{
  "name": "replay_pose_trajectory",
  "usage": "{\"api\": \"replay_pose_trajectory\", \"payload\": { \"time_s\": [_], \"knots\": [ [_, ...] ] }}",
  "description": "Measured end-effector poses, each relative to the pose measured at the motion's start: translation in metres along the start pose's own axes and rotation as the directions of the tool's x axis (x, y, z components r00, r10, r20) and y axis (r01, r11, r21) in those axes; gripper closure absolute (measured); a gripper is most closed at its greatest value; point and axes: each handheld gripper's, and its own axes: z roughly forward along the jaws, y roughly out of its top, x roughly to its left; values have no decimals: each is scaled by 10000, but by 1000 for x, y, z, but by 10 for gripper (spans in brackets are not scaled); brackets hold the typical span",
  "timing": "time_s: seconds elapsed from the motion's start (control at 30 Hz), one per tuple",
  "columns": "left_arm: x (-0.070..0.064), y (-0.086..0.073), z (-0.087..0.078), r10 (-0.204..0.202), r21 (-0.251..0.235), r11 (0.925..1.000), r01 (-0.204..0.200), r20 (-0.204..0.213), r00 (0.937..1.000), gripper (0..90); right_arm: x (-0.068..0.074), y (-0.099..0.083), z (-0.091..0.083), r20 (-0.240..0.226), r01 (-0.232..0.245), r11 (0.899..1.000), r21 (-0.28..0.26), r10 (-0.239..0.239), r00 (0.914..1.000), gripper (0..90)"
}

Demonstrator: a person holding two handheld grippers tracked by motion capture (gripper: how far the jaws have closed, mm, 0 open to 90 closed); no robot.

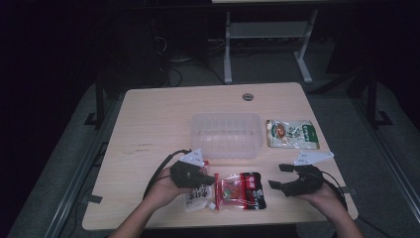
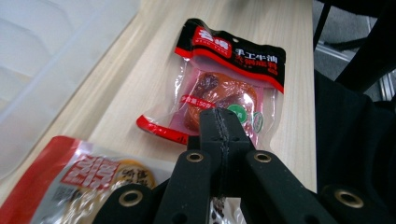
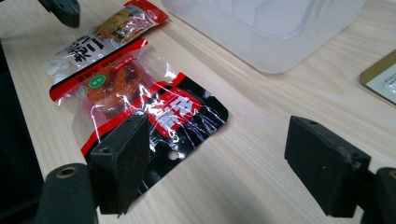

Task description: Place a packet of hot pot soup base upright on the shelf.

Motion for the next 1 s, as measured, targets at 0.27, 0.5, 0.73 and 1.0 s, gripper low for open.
{"api": "replay_pose_trajectory", "payload": {
  "time_s": [0.27,0.5,0.73,1.0],
  "knots": [
    [-5,6,23,189,410,9990,-197,200,9996,898,1,0,0,-23,-13,10000,16,13,10000,216],
    [-4,1,30,220,853,9961,-223,39,9997,898,1,-1,0,-47,-24,10000,35,24,10000,216],
    [-3,-4,34,259,1302,9912,-247,-73,9996,898,2,-1,1,-70,117,9999,106,-116,9999,215],
    [-3,-7,38,273,1396,9899,-267,-22,9996,898,3,0,0,-244,154,9999,28,-153,9996,205]
  ]
}}
